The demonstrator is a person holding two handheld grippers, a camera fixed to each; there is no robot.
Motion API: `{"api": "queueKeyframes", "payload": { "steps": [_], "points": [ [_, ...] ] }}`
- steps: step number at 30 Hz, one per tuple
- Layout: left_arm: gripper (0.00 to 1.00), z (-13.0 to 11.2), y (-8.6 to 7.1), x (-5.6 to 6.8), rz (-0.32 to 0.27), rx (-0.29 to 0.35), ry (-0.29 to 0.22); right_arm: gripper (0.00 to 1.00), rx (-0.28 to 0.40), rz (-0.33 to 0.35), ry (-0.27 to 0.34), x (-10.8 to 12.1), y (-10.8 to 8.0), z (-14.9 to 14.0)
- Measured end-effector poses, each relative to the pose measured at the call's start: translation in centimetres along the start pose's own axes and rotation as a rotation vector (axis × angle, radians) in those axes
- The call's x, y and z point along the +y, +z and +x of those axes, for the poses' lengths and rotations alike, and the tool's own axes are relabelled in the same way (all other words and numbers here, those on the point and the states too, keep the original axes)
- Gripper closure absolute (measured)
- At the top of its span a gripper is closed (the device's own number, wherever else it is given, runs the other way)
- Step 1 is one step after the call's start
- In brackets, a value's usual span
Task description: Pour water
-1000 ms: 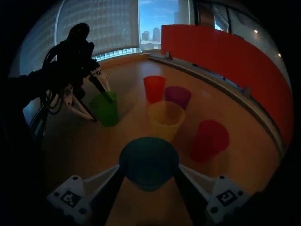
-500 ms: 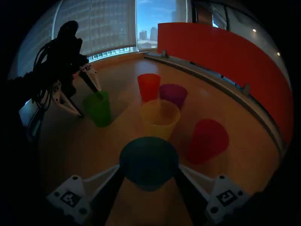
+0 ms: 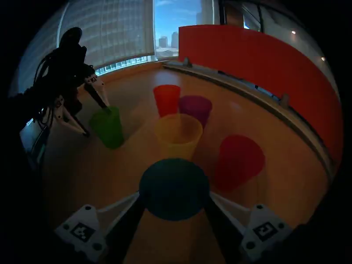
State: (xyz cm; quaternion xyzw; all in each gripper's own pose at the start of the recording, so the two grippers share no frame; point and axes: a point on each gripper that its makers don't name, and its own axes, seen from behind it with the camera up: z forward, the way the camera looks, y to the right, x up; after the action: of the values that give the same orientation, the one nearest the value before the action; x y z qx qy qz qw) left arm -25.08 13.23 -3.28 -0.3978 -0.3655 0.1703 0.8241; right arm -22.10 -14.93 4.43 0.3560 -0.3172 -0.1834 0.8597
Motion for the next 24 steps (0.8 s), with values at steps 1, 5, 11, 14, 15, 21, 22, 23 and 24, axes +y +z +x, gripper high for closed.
{"api": "queueKeyframes", "payload": {
  "steps": [1, 5, 11, 14, 15, 21, 22, 23, 24],
  "points": [
    [0.00, 0.0, 0.0, 0.0, -0.001, 0.000, -0.001, 0.12, 0.000, -0.002, 0.001, 0.0, 0.0, 0.0],
    [0.00, 0.0, -0.1, 0.1, -0.002, 0.002, -0.003, 0.09, -0.001, -0.008, 0.006, 0.0, -0.1, -0.2],
    [0.00, -0.1, -0.5, 0.1, 0.008, 0.001, -0.007, 0.00, -0.012, -0.019, 0.016, -0.1, -0.7, -0.7],
    [0.00, -0.3, -0.8, 0.0, 0.020, 0.003, -0.011, 0.00, -0.010, -0.029, 0.021, 0.0, -1.3, -1.1],
    [0.00, -0.3, -0.9, 0.0, 0.023, 0.005, -0.013, 0.00, -0.008, -0.032, 0.023, 0.0, -1.5, -1.2],
    [0.00, -0.4, -2.1, -0.3, 0.055, 0.029, -0.035, 0.00, 0.015, -0.070, 0.041, 0.2, -3.3, -2.0],
    [0.00, -0.5, -2.4, -0.3, 0.059, 0.035, -0.040, 0.00, 0.020, -0.079, 0.045, 0.2, -3.7, -2.1],
    [0.00, -0.6, -2.6, -0.2, 0.063, 0.042, -0.045, 0.00, 0.027, -0.089, 0.049, 0.3, -4.0, -2.3],
    [0.00, -0.6, -2.9, -0.2, 0.067, 0.048, -0.050, 0.00, 0.033, -0.098, 0.053, 0.3, -4.4, -2.4]
  ]
}}
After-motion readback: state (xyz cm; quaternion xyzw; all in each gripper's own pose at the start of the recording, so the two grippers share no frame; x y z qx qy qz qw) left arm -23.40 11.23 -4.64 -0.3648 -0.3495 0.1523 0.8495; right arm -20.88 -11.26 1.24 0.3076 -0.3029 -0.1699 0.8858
